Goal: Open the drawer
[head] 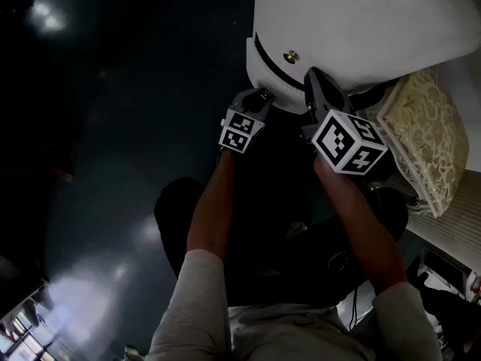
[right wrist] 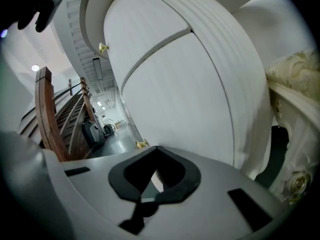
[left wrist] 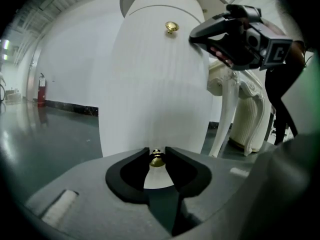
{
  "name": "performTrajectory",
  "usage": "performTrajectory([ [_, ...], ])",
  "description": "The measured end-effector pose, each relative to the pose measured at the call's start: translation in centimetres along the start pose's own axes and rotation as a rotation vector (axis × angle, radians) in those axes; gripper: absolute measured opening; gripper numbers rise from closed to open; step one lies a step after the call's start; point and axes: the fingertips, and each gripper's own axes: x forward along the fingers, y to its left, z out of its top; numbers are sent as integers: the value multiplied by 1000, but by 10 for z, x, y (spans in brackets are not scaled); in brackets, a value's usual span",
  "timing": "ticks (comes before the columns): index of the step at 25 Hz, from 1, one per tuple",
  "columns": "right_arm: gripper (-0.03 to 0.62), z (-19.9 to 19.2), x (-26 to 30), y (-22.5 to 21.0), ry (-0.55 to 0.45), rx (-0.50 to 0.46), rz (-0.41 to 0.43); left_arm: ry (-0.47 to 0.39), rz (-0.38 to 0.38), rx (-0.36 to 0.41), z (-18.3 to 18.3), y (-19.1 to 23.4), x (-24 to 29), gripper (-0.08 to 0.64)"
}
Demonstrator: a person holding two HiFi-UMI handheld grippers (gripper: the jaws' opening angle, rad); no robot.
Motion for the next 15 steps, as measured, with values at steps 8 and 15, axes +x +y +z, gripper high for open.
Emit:
performTrajectory([
  [8, 15, 10, -4, 34, -35, -117, 48, 40, 5, -5, -9, 0, -21, 104],
  [15, 15, 5, -3, 45, -21, -138, 63, 69, -7, 9, -17, -3, -36, 104],
])
